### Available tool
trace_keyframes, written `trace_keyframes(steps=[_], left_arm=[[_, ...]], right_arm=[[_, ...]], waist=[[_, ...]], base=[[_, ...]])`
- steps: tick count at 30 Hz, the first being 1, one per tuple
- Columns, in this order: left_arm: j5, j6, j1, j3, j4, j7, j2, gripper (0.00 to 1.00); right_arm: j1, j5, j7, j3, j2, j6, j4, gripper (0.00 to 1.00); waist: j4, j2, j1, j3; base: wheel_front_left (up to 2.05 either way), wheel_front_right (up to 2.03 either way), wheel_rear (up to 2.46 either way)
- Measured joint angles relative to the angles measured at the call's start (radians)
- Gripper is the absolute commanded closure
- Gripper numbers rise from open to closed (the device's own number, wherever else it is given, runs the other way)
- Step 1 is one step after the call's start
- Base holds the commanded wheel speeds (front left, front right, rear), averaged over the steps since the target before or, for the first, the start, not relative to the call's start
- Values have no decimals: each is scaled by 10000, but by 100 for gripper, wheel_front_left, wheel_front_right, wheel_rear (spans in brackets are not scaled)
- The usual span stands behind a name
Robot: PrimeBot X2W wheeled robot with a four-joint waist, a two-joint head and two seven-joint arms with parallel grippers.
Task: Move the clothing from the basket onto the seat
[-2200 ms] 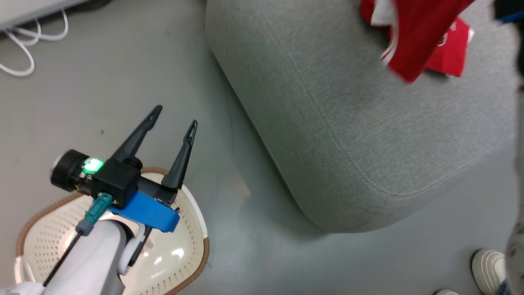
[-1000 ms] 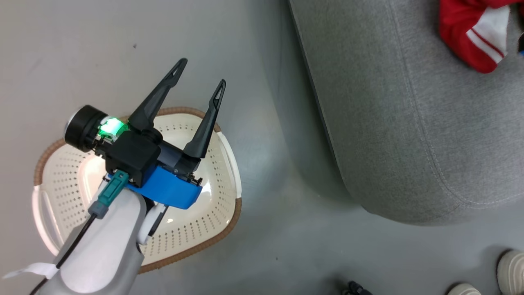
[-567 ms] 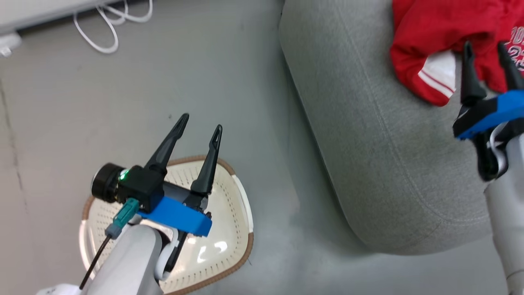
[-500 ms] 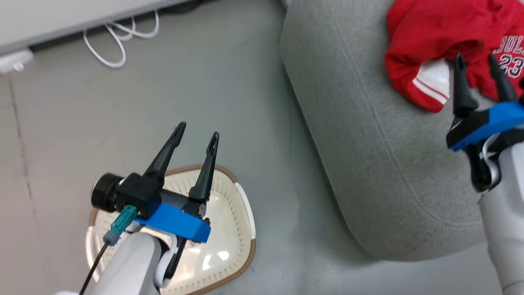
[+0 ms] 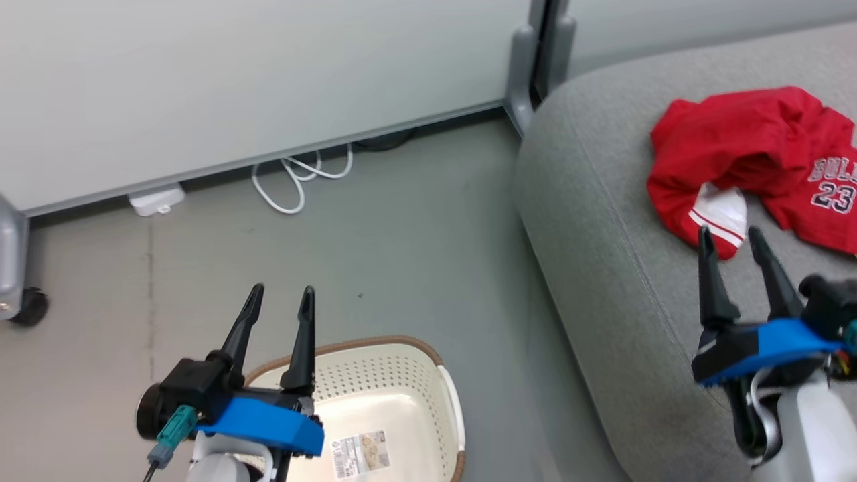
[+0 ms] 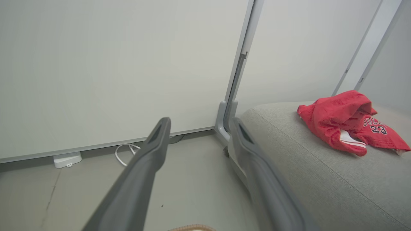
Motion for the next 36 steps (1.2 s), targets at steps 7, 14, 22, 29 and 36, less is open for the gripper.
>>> trace_keyframes(steps=[7, 14, 22, 29, 36], left_arm=[[119, -19, 746, 759, 251, 2, -205, 0], [261, -58, 1138, 1317, 610, 0, -192, 0], [276, -144, 1197, 1524, 1108, 0, -77, 0], [284, -148, 1197, 1524, 1208, 0, -69, 0], [263, -153, 1197, 1530, 1277, 0, -104, 0]], right_arm=[[1909, -706, 305, -314, 604, 0, -1292, 0], [2809, -1018, 374, -31, 727, 0, -1770, 0], [3046, -516, 284, 449, 742, 0, -1664, 0], [3053, -313, 213, 523, 742, 0, -1492, 0], [3053, -217, 174, 600, 742, 0, -1386, 0]], waist=[[931, 0, 0, -749], [1799, 0, 1, -1353], [2480, 0, 2, -1725], [2661, 0, 3, -1825], [2628, 0, 3, -1773]], base=[[0, 0, 0], [0, 0, 0], [0, 0, 0], [0, 0, 0], [0, 0, 0]])
